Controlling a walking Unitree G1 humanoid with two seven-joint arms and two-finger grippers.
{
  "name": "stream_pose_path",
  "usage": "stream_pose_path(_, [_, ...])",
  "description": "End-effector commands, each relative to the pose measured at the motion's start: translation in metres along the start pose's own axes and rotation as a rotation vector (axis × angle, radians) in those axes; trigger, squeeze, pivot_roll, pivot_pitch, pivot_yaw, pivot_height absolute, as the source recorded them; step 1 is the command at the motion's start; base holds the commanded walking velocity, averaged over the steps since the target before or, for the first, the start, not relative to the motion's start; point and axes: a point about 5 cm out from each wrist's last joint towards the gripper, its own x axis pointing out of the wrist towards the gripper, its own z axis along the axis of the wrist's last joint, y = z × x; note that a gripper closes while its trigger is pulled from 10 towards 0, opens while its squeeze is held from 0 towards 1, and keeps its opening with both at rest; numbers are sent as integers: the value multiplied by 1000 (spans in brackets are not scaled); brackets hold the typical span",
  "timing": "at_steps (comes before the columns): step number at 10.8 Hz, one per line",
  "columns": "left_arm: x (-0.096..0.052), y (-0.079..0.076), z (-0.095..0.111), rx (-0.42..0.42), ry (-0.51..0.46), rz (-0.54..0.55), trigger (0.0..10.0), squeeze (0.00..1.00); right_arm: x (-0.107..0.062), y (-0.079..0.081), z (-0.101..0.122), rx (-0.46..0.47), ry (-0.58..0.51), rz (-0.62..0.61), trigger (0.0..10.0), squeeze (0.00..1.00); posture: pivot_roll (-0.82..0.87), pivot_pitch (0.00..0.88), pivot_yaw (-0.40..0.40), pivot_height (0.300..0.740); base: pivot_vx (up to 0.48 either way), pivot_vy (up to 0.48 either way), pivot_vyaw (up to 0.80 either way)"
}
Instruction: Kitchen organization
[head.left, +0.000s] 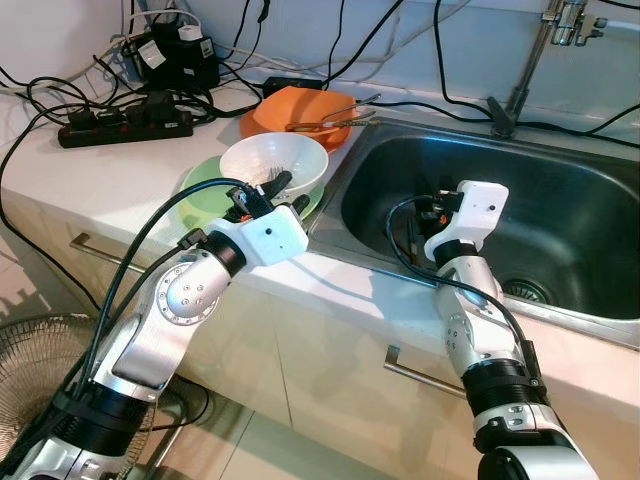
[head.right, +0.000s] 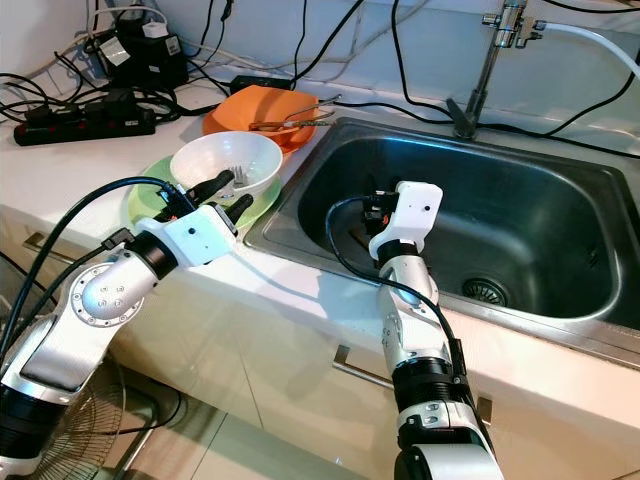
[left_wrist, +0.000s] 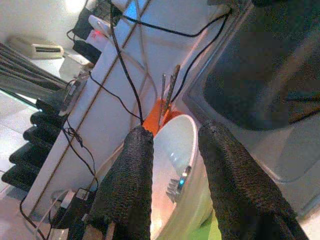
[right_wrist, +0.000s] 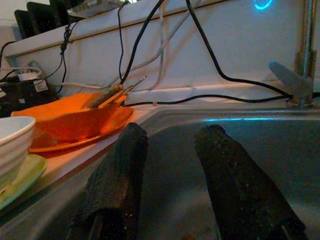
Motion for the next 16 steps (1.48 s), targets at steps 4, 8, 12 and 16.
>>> stream_pose_path(4, [4,-2,-14,28,79,-16,10000,0,2,3,1,14,-8,-2,10000,0,174,0,49,740,0,0,0])
stream_pose_path(8, [16,-5,-19,14,98,10,10000,0,3,5,0,19,-4,0,10000,0,178,1,48,740,0,0,0])
stream_pose_path(12, [28,-6,-20,-37,97,60,0,0,2,6,0,20,-5,2,10000,0,161,12,57,740,0,0,0])
stream_pose_path(16, [28,-5,-20,-37,83,82,0,0,4,9,0,20,-7,16,10000,0,162,0,54,740,0,0,0])
